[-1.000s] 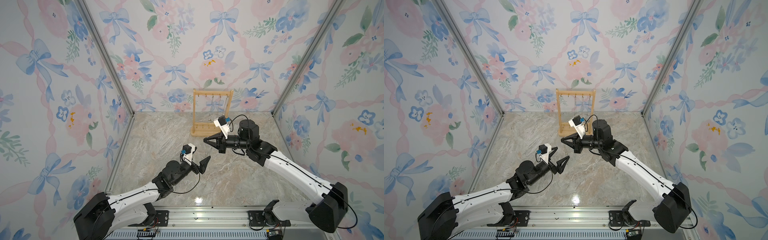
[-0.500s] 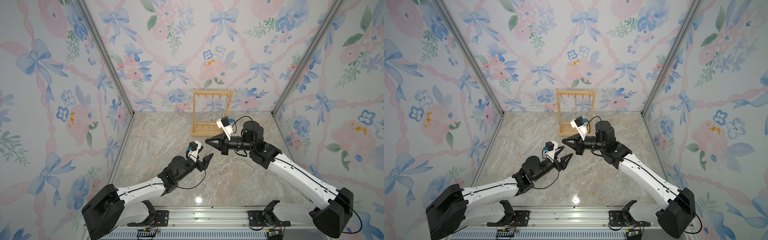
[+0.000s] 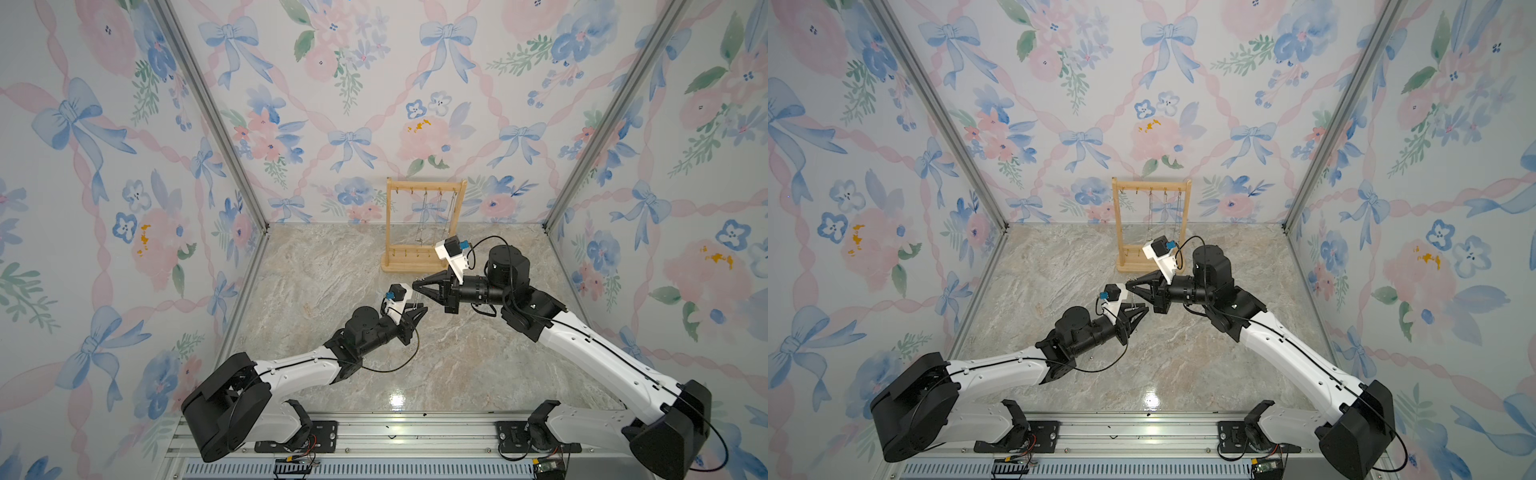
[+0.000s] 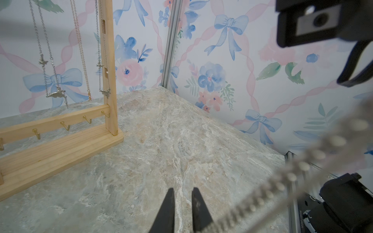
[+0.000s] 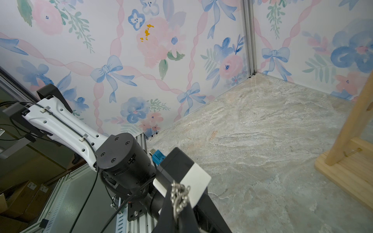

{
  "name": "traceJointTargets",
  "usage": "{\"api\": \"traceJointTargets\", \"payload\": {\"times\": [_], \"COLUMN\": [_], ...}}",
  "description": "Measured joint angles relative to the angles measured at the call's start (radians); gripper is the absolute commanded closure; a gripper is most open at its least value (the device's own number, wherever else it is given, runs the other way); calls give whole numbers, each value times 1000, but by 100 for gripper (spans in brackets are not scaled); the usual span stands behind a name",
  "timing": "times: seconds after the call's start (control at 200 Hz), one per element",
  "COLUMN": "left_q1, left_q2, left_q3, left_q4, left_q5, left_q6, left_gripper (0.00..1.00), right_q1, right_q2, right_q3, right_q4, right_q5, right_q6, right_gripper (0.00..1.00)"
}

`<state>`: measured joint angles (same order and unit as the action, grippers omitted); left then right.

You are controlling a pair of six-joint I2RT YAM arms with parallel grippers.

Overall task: Take the necklace off the jewelry display stand
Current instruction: Place the necklace at the center of the board.

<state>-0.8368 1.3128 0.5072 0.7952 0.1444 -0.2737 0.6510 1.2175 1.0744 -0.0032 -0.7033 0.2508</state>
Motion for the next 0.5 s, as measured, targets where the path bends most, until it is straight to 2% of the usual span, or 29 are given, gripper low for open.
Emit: {"api": "traceJointTargets", "payload": {"times": [0.07,0.16,0.5], "left_q1": [0,0,-4], "left_q2": [4,5,-34], "left_q3": [-4,-18,-111], "left_q4": [6,20,29], "left_q5": [16,33,55], "left_q6": [-4,-18,-76], "left_gripper": [88,100,100], "right_q1": [0,0,5], "right_q2": [-2,-8,-12], "right_q3": [-11,-34,-127], "right_q4": [1,2,75], "right_q5": [0,0,0], "right_q6": [4,11,55], "right_gripper": [100,100,100]}}
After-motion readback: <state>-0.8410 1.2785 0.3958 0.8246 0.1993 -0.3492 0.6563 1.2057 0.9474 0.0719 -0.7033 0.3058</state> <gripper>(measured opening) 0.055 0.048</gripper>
